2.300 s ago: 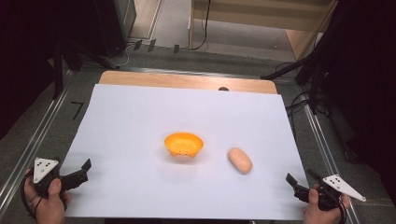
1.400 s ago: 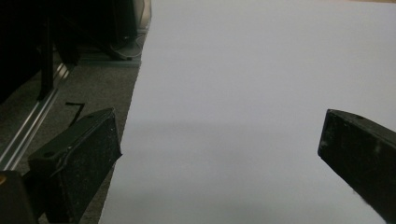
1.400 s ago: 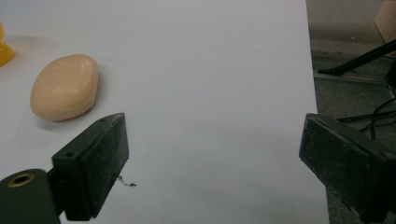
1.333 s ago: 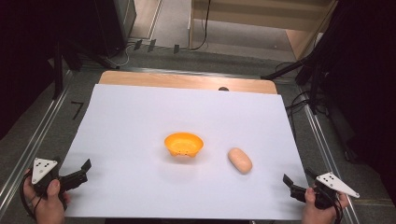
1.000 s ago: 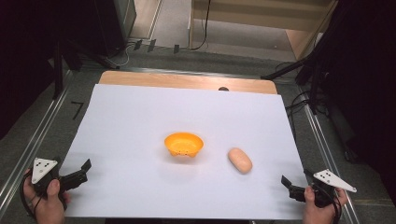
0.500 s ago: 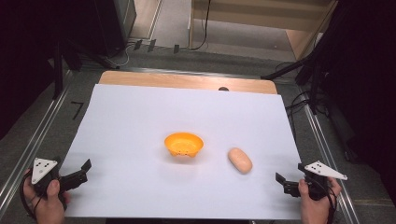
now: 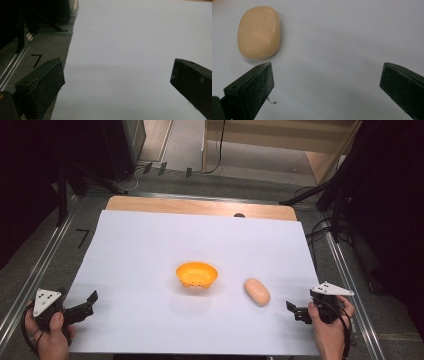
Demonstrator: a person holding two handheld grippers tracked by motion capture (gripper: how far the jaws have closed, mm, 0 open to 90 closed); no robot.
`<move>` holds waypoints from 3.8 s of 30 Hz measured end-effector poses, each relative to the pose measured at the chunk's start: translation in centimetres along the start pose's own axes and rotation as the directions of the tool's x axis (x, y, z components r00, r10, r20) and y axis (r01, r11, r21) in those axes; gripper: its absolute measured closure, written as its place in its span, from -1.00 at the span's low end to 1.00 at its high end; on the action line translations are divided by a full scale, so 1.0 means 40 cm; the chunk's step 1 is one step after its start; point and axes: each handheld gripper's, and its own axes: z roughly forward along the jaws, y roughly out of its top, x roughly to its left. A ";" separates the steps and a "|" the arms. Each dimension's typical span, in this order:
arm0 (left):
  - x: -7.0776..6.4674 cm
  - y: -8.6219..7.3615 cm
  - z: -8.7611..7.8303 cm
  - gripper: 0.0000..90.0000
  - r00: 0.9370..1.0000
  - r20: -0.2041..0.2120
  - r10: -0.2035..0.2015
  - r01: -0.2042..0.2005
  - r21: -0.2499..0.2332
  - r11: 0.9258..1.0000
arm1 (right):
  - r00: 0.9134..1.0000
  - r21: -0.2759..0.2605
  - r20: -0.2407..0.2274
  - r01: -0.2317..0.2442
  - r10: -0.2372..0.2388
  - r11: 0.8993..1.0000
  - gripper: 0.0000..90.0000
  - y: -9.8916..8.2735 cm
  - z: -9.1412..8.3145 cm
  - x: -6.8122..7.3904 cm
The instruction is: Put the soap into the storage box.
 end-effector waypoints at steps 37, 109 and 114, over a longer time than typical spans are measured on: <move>0.002 0.001 0.003 -1.00 1.000 -0.001 -0.010 0.010 0.008 1.000 | 0.985 0.220 -0.106 0.159 -0.139 0.962 -0.95 0.170 0.116 0.138; 0.002 0.001 0.003 -1.00 1.000 -0.003 -0.007 0.007 0.011 1.000 | 0.890 0.235 -0.232 0.443 -0.393 0.865 -0.26 0.329 0.149 0.238; 0.002 0.001 0.003 -1.00 1.000 -0.002 -0.008 0.008 0.011 1.000 | 0.866 0.214 -0.257 0.483 -0.428 0.849 -0.26 0.356 0.155 0.259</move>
